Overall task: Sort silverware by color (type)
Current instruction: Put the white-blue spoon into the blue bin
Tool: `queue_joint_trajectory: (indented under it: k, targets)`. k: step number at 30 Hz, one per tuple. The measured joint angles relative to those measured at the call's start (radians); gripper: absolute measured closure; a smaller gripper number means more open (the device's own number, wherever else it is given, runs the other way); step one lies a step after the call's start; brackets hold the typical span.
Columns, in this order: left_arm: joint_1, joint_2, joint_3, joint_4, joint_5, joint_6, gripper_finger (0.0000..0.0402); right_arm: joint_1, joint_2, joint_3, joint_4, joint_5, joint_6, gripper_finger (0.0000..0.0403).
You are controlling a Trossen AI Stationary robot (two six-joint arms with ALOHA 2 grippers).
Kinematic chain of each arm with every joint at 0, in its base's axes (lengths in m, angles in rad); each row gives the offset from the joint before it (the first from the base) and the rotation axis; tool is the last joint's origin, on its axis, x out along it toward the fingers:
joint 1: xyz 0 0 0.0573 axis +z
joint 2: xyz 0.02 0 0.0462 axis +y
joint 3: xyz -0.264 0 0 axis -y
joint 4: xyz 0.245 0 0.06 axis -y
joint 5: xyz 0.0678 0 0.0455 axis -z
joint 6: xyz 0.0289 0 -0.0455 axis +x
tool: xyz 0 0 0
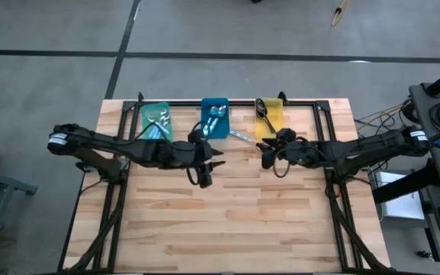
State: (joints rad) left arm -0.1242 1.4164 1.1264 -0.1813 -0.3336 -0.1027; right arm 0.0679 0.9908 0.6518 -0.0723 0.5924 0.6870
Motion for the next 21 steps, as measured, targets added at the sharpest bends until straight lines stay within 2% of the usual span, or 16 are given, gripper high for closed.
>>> queue_joint_trajectory:
  k: [4,8,14,21]
  targets:
    - [0.001,-0.016,-0.067,0.148,-0.001,0.043,0.0281,-0.039,0.073,0.000,-0.008,-0.072,0.061,0.0248]
    - [0.001,-0.019,-0.073,0.234,-0.001,0.100,0.0281,-0.084,0.139,0.000,-0.043,-0.145,0.125,0.0248]
    - [0.000,-0.018,-0.073,0.244,-0.001,0.121,0.0281,-0.148,0.214,-0.001,-0.182,-0.207,0.251,0.0248]
    - [0.000,-0.018,-0.074,0.228,-0.001,0.149,0.0281,-0.194,0.237,-0.002,-0.325,-0.204,0.333,0.0248]
